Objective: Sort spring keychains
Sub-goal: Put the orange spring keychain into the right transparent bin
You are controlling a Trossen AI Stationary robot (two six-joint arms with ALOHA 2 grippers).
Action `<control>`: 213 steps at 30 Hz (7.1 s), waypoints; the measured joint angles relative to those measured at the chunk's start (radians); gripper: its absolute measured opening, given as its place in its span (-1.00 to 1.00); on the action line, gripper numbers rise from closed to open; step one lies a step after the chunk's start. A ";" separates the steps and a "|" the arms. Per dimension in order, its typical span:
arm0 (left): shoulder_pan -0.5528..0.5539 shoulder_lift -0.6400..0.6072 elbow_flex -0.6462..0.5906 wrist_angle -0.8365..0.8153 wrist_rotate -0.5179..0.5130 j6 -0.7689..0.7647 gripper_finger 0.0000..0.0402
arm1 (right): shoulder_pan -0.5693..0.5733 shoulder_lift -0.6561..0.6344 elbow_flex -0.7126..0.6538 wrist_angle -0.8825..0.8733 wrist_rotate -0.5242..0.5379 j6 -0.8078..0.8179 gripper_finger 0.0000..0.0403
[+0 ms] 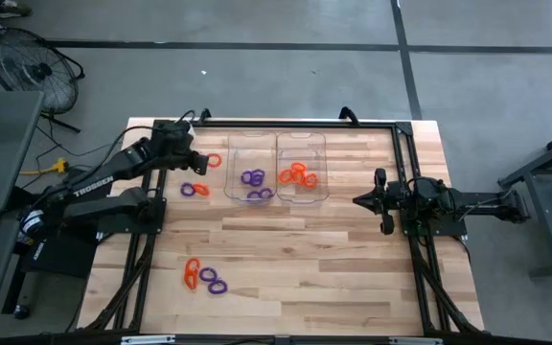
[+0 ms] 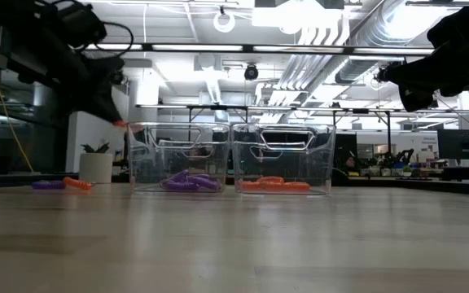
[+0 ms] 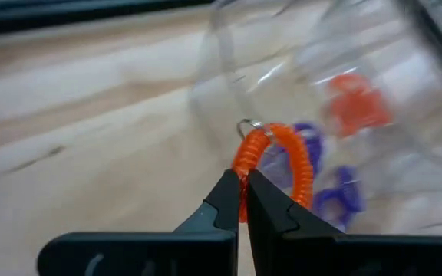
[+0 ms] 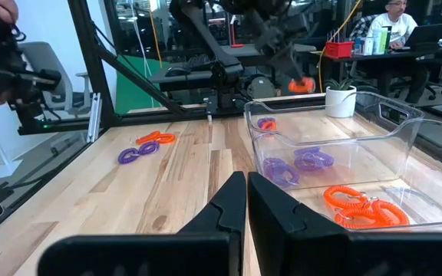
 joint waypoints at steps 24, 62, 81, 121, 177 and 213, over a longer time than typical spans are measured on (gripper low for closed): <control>-0.258 0.427 0.380 0.123 0.044 0.122 -1.00 | 0.000 0.000 0.000 0.000 0.000 0.000 -0.94; -0.478 1.198 1.242 -0.325 -0.118 0.423 -0.10 | 0.000 -0.001 0.000 0.000 0.000 0.000 -0.94; -0.397 0.959 1.018 -0.470 -0.186 0.288 -0.74 | 0.000 -0.001 0.000 0.000 0.000 0.000 -0.94; -0.307 0.455 0.208 -0.449 -0.088 0.052 -0.68 | 0.000 -0.001 0.000 0.000 0.000 0.000 -0.94; -0.255 0.761 0.209 -0.338 -0.200 0.317 -0.94 | 0.000 -0.001 0.000 0.000 0.000 0.000 -0.94; -0.254 0.356 0.238 -0.382 -0.077 0.228 -0.98 | 0.000 -0.001 0.000 0.000 0.000 0.000 -0.94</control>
